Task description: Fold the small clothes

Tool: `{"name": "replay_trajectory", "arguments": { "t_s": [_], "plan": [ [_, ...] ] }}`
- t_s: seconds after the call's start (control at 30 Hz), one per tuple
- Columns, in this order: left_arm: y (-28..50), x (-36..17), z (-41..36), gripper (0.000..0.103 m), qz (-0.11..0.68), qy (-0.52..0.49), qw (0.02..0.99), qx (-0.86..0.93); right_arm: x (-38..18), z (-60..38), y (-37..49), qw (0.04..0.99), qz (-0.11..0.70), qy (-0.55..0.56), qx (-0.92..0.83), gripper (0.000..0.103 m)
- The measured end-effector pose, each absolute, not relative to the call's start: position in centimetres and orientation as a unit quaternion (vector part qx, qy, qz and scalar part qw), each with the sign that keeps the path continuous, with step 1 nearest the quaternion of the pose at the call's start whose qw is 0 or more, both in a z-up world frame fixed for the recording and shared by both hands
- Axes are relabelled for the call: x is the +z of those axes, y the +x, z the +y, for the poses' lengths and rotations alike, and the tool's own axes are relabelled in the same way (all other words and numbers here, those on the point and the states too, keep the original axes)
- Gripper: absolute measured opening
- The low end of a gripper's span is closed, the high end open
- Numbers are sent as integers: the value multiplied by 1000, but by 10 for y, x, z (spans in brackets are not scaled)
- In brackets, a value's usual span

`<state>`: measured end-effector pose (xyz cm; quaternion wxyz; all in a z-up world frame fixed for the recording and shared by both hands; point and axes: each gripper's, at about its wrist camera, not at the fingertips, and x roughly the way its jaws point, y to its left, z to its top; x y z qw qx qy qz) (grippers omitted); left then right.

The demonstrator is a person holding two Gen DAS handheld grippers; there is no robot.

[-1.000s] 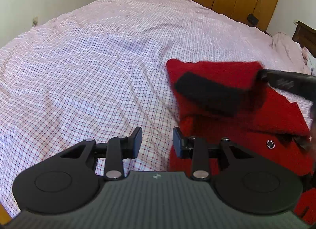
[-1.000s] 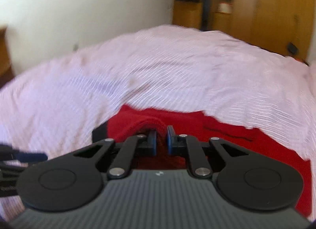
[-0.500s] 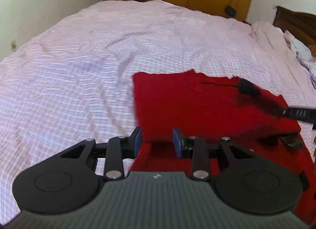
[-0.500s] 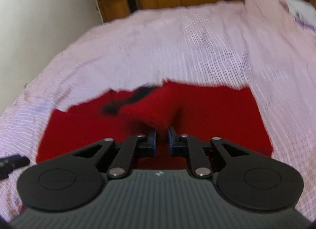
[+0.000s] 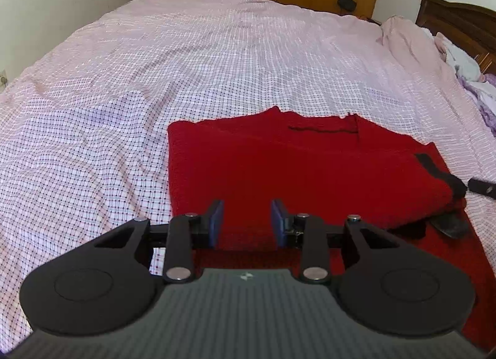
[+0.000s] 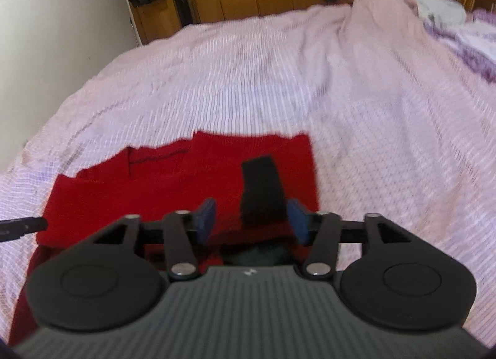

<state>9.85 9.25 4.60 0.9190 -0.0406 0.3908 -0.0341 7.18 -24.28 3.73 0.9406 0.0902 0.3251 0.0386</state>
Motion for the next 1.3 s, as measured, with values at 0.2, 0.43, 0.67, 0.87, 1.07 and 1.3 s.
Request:
{"name": "replay_trajectory", "arguments": {
  "t_s": [0.2, 0.43, 0.67, 0.87, 1.07, 1.3],
  "plan": [
    [110, 42, 91, 39, 393, -28, 919, -25, 28, -248, 115, 935, 345, 63, 52, 55],
    [125, 31, 90, 39, 405, -19, 914, -13, -3, -247, 149, 918, 385, 63, 72, 54],
    [135, 20, 87, 39, 411, -13, 912, -5, -21, -239, 157, 920, 383, 56, 59, 55],
    [136, 21, 87, 39, 397, -14, 918, -5, -7, -227, 142, 938, 338, 31, 66, 16],
    [145, 23, 82, 39, 382, -18, 924, -12, 36, -232, 124, 964, 262, 10, 55, 16],
    [168, 0, 69, 39, 385, 12, 923, -10, 6, -248, 149, 951, 309, 19, 20, 17]
  ]
}}
